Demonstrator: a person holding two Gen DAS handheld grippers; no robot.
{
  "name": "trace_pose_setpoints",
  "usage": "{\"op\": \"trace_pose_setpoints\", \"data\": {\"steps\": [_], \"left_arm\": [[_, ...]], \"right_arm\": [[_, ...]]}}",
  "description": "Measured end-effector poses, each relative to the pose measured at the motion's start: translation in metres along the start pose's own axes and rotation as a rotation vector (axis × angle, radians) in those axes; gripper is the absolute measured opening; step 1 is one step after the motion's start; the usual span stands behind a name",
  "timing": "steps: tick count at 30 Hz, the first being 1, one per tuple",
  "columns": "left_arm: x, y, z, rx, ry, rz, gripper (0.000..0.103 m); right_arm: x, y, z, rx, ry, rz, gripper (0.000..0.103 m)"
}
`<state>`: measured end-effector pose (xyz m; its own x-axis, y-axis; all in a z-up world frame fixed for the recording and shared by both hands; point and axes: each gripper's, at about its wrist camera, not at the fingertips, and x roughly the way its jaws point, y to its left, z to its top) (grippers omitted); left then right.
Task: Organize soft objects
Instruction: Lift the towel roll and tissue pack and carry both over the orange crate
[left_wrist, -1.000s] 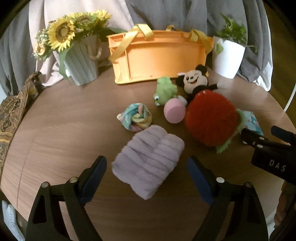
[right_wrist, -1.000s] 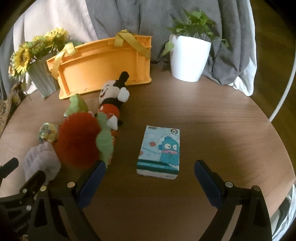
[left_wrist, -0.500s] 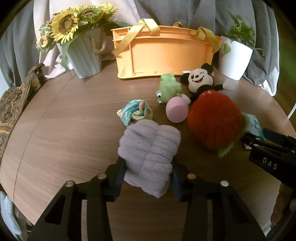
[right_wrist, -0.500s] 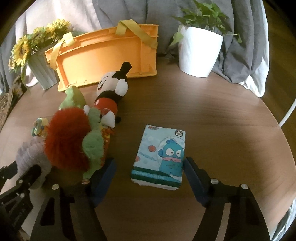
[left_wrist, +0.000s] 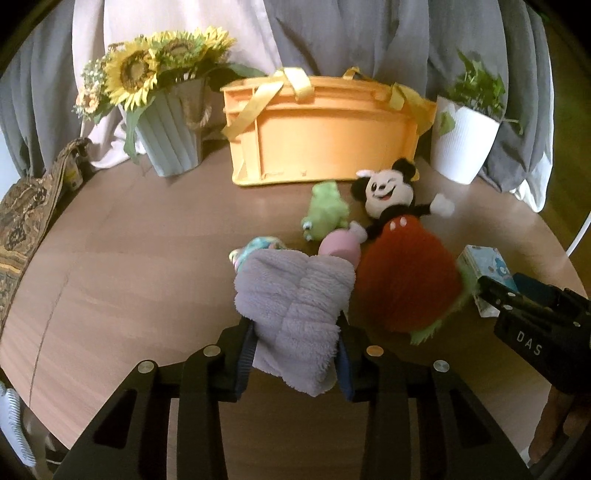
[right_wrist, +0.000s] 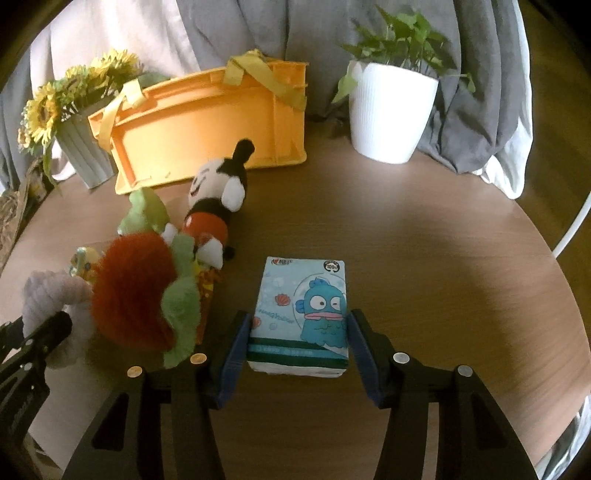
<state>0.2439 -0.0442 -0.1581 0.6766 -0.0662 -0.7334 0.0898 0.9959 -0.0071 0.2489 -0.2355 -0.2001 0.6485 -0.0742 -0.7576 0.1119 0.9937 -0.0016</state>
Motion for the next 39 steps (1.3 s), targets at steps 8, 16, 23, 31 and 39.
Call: {"op": "trace_pose_setpoints", "data": {"steps": [8, 16, 23, 31, 39], "left_arm": [[-0.023, 0.001, 0.023, -0.006, -0.086, -0.026, 0.037], [-0.041, 0.004, 0.052, -0.021, -0.161, -0.061, 0.037], [-0.053, 0.009, 0.077, 0.003, -0.218, -0.093, 0.037], [-0.066, 0.015, 0.104, 0.020, -0.289, -0.104, 0.037], [-0.070, 0.019, 0.131, 0.033, -0.339, -0.113, 0.037]], "right_arm": [[-0.027, 0.000, 0.019, 0.015, -0.073, 0.018, 0.054], [-0.059, 0.005, 0.043, 0.025, -0.177, 0.037, 0.054], [-0.079, 0.013, 0.065, 0.028, -0.254, 0.053, 0.054], [-0.094, 0.023, 0.087, 0.034, -0.324, 0.074, 0.054], [-0.101, 0.031, 0.109, 0.045, -0.390, 0.095, 0.054]]}}
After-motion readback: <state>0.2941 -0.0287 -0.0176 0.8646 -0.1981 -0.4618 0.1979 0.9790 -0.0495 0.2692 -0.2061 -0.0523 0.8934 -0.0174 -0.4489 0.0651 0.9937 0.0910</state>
